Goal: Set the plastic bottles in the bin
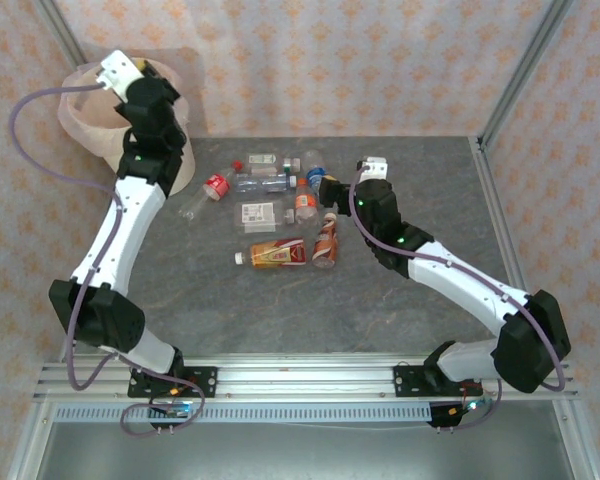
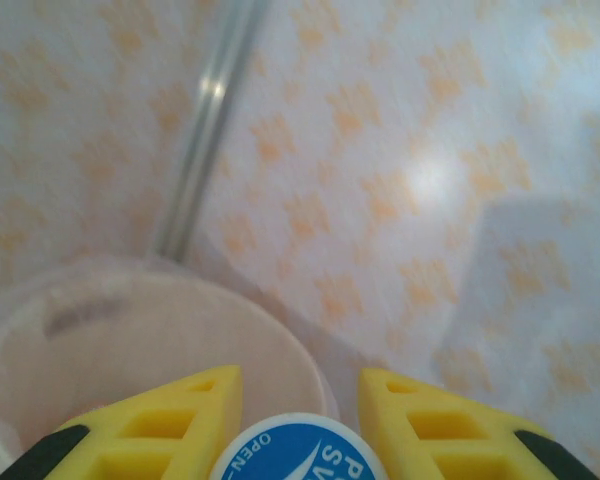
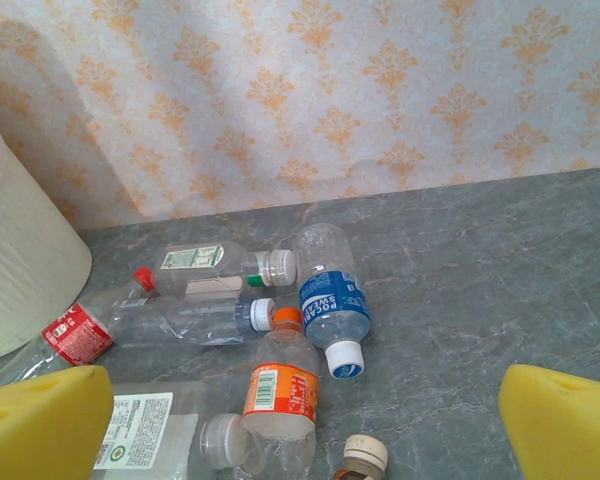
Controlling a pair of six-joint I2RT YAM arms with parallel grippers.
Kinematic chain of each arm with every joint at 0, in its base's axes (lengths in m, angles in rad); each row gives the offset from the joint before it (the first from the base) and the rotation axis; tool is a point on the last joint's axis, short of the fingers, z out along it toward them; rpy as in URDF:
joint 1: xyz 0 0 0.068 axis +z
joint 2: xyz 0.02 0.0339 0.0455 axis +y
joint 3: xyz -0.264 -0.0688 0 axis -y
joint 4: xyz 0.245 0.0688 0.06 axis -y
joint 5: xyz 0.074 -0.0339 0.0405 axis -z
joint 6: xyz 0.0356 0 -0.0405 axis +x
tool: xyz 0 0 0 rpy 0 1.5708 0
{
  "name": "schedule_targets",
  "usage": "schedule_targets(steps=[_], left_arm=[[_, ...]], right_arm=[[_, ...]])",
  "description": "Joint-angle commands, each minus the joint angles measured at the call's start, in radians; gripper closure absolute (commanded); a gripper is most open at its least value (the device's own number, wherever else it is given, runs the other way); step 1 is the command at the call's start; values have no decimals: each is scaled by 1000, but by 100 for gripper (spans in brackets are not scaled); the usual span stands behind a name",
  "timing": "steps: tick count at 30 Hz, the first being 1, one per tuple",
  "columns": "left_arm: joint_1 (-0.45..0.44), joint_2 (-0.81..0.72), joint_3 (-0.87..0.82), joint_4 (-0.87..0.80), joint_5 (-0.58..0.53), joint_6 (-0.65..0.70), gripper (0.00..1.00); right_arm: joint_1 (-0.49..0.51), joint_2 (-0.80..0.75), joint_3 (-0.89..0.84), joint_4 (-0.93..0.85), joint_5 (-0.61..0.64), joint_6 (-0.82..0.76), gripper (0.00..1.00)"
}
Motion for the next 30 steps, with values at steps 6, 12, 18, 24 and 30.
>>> schedule_targets(steps=[6, 12, 18, 24, 30], left_arm=[[106, 178, 223, 111, -70, 158, 100], [168, 316, 358, 18, -128, 188, 100], [251, 480, 588, -285, -133, 1, 86], [285, 596, 821, -470, -127, 2, 0], [288, 583, 894, -654, 1, -54, 0]], right_arm=[[1, -19, -10, -30, 44, 20, 1], [1, -18, -2, -48, 39, 13, 1], [1, -9, 11, -62, 40, 9, 1], [1, -7, 16, -73, 42, 8, 1], [-2, 0, 9, -73, 85, 41, 1]])
